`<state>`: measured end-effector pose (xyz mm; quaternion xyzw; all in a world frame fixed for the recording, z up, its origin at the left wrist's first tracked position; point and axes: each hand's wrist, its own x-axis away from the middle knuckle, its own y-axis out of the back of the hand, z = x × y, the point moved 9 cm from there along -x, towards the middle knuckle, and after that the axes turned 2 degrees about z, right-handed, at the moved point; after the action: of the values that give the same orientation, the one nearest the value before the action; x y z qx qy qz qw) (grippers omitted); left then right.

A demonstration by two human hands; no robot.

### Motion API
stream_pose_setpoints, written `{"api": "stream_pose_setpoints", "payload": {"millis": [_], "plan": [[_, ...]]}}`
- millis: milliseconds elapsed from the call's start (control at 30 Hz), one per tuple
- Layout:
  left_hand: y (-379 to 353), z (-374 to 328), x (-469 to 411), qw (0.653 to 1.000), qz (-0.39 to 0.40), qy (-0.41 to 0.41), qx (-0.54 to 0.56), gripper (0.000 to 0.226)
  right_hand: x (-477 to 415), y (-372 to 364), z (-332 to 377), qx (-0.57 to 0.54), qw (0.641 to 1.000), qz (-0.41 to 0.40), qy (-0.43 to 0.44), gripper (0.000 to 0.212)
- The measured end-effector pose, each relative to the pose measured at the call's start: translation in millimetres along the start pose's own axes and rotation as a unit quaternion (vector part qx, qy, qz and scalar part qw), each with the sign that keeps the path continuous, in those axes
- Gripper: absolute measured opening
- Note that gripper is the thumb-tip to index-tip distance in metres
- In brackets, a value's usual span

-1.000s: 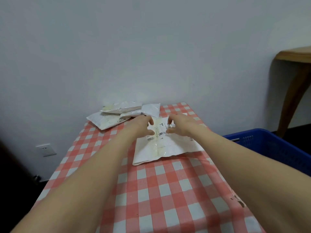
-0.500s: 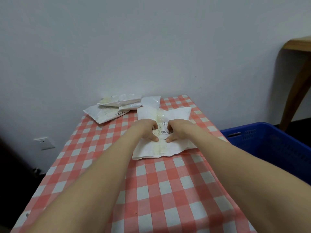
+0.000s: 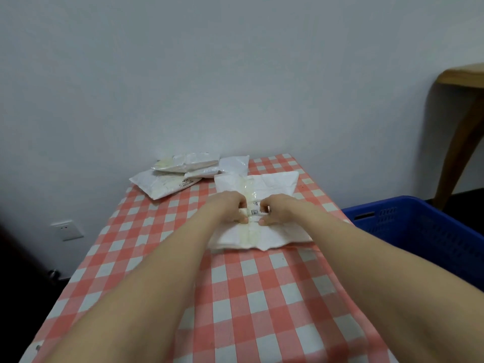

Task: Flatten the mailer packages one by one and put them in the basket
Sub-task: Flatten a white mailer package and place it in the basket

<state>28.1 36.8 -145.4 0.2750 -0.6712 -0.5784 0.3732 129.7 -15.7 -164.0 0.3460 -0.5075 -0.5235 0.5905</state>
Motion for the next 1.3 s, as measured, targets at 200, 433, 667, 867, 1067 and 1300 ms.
{"api": "stream_pose_setpoints", "payload": {"millis": [200, 433, 667, 867, 1067, 1300], "plan": [[49.9, 17.3, 3.5, 0.994, -0.102, 0.014, 0.041, 0.033, 4.8, 52.2, -4.0, -0.076, 0.990, -0.117, -0.018, 0.039], [33.6, 12.2, -24.3, 1.000, -0.022, 0.011, 0.006, 0.072, -26.2, 38.5, -2.3, -0.022, 0.998, -0.042, -0.034, 0.074], [-2.4, 9.9, -41.8, 0.997, 0.064, 0.029, 0.027, 0.073, -39.9, 14.8, -7.4, 0.019, 0.999, 0.022, -0.046, 0.070], [-0.8, 11.7, -51.8, 0.998, 0.042, 0.033, 0.024, 0.057, -50.3, 11.8, -10.7, -0.010, 0.998, 0.044, -0.044, 0.049], [6.2, 7.7, -53.6, 0.999, -0.002, 0.036, 0.010, 0.036, -57.2, 9.1, -11.3, 0.005, 0.998, 0.028, -0.048, 0.039], [9.9, 8.6, -41.8, 0.999, -0.035, 0.023, 0.022, 0.031, -45.9, 13.0, -12.0, -0.010, 0.998, 0.005, -0.057, 0.036]]}}
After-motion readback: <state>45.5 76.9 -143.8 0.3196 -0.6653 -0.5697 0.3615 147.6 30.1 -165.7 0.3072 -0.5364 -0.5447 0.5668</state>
